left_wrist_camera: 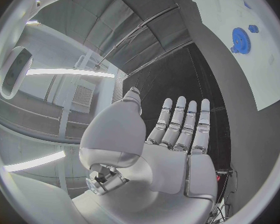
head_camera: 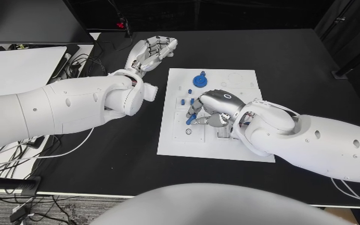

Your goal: Assemble the parts on the task board

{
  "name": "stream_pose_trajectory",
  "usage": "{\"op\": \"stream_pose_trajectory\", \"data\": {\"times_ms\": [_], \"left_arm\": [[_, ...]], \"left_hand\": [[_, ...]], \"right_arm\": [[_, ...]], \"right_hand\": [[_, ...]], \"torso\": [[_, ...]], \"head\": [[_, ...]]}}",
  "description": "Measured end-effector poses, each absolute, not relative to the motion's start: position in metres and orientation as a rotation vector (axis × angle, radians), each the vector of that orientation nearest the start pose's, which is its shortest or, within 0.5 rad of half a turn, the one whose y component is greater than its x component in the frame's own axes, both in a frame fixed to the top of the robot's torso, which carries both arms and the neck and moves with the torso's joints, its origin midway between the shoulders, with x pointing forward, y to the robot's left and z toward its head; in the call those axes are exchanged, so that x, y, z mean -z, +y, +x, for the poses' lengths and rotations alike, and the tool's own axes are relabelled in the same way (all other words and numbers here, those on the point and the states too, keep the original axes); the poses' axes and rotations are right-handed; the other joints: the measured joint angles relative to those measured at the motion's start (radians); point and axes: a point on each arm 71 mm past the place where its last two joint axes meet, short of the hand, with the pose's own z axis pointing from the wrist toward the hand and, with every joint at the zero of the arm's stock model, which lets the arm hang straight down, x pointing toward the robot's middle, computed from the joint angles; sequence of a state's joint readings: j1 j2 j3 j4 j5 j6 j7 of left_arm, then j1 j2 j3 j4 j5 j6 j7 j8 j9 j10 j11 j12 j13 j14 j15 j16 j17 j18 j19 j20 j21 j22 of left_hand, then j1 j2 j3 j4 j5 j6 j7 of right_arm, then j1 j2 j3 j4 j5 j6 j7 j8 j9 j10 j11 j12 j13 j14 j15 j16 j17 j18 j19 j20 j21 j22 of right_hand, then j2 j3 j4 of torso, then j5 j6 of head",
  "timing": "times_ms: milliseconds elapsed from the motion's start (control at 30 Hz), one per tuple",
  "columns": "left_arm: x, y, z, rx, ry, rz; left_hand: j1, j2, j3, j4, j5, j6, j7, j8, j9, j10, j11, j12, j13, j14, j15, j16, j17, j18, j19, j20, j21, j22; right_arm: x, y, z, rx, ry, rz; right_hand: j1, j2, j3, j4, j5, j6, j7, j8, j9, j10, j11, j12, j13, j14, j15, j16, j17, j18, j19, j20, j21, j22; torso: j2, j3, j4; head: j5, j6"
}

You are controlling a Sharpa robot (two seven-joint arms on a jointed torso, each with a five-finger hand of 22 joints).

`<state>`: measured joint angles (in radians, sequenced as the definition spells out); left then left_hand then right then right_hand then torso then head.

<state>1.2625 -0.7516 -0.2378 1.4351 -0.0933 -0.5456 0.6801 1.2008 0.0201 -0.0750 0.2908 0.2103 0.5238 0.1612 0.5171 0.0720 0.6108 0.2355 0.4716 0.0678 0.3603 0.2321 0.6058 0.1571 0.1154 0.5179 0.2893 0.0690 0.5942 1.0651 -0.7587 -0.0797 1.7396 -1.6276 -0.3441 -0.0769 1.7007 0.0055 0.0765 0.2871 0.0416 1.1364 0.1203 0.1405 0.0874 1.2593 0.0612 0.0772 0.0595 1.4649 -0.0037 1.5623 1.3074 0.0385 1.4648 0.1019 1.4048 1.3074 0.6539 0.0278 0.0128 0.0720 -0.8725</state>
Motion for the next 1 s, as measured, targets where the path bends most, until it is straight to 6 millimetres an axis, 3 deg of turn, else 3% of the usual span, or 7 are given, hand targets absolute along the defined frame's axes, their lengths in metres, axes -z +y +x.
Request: {"op": "stream_pose_trajectory", "data": {"times_ms": [367,1000], "left_arm": [[0.200,0.202,0.492,1.383,1.254,-0.799],[0.200,0.202,0.492,1.383,1.254,-0.799]], "left_hand": [[0.000,0.000,0.000,0.000,0.000,0.000,0.000,0.000,0.000,0.000,0.000,0.000,0.000,0.000,0.000,0.000,0.000,0.000,0.000,0.000,0.000,0.000],[0.000,0.000,0.000,0.000,0.000,0.000,0.000,0.000,0.000,0.000,0.000,0.000,0.000,0.000,0.000,0.000,0.000,0.000,0.000,0.000,0.000,0.000]], "right_arm": [[0.237,-0.085,0.386,-0.904,1.665,-0.557],[0.243,-0.077,0.388,-0.837,1.677,-0.633]], "right_hand": [[0.007,0.004,0.003,-0.004,0.002,-0.003,0.001,-0.005,0.000,-0.002,0.002,-0.002,-0.001,0.000,0.000,0.000,0.000,0.000,0.000,0.000,0.000,0.000],[0.007,0.004,0.006,-0.001,0.002,-0.001,0.006,-0.009,-0.002,-0.004,0.004,-0.009,-0.001,0.000,0.000,0.000,0.000,0.000,0.000,0.000,-0.004,0.000]], "torso": [[0.000,0.0005,-0.0009],[0.000,0.0002,-0.0012]], "head": [[0.000,0.000],[-0.004,0.000]]}}
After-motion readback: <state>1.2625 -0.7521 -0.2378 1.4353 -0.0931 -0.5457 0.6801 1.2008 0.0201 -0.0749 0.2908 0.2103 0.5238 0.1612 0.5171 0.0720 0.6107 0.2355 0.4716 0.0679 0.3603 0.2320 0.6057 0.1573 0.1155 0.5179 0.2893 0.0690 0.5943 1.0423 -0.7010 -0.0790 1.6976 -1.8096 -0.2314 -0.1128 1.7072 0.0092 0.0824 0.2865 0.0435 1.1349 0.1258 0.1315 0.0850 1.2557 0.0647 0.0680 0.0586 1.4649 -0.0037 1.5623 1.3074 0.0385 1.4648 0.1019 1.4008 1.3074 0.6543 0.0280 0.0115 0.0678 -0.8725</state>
